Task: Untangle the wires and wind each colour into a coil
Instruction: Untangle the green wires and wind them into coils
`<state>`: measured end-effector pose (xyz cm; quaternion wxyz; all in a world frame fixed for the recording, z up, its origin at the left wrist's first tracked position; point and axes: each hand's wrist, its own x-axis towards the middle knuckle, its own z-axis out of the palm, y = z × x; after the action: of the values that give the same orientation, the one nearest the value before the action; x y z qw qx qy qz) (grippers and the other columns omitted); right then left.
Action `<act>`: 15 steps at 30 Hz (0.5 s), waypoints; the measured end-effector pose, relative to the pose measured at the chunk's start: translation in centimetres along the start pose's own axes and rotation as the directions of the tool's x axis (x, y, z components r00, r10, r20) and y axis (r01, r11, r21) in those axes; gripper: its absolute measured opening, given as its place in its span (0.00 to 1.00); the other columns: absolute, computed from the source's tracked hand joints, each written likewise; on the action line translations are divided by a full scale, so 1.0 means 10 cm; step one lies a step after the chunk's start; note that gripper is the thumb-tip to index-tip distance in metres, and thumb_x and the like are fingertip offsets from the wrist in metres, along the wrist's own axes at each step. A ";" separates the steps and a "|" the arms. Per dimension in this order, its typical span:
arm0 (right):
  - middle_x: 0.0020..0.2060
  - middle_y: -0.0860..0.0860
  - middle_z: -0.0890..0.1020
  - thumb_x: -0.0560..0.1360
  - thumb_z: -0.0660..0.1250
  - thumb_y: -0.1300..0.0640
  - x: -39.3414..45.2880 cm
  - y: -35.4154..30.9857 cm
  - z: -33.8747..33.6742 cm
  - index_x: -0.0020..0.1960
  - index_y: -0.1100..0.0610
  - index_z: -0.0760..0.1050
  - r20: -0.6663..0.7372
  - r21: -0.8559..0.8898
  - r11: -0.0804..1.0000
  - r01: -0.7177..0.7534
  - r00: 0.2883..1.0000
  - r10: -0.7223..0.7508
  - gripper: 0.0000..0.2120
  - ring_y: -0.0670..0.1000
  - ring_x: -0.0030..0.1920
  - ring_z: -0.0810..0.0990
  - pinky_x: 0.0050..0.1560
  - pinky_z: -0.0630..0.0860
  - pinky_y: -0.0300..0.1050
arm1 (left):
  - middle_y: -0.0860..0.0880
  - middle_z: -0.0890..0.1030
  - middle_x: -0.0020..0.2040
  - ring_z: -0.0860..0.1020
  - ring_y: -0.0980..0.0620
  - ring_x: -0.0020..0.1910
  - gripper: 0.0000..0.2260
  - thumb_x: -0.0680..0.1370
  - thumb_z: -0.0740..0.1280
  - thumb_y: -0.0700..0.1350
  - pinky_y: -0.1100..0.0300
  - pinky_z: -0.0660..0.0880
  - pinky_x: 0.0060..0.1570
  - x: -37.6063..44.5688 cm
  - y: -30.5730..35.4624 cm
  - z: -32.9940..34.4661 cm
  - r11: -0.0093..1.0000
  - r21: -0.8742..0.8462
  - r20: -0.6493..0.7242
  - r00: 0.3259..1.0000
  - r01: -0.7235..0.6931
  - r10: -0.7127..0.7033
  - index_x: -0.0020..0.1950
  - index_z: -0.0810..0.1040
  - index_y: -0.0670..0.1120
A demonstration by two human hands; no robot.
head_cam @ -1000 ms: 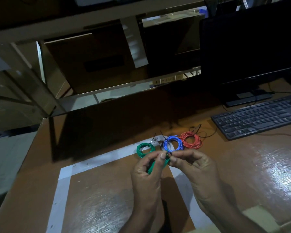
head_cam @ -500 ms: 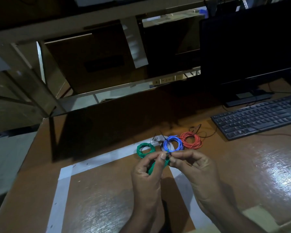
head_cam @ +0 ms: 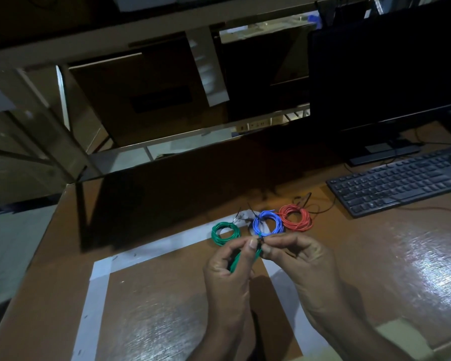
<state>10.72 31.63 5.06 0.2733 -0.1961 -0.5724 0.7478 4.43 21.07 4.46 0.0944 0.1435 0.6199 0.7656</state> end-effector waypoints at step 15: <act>0.40 0.59 0.84 0.72 0.76 0.67 0.04 -0.06 -0.03 0.49 0.63 0.70 0.033 -0.151 0.988 -0.007 0.999 0.012 0.15 0.57 0.44 0.87 0.45 0.83 0.42 | 0.45 0.86 0.43 0.74 0.58 0.33 0.08 0.76 0.71 0.47 0.64 0.72 0.33 -0.01 -0.03 -0.03 0.999 0.050 0.030 0.999 0.018 -0.020 0.48 0.88 0.46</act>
<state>10.73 32.23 5.60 0.2444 -0.2064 -0.6310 0.7067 4.38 20.80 4.07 0.1076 0.1514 0.6386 0.7468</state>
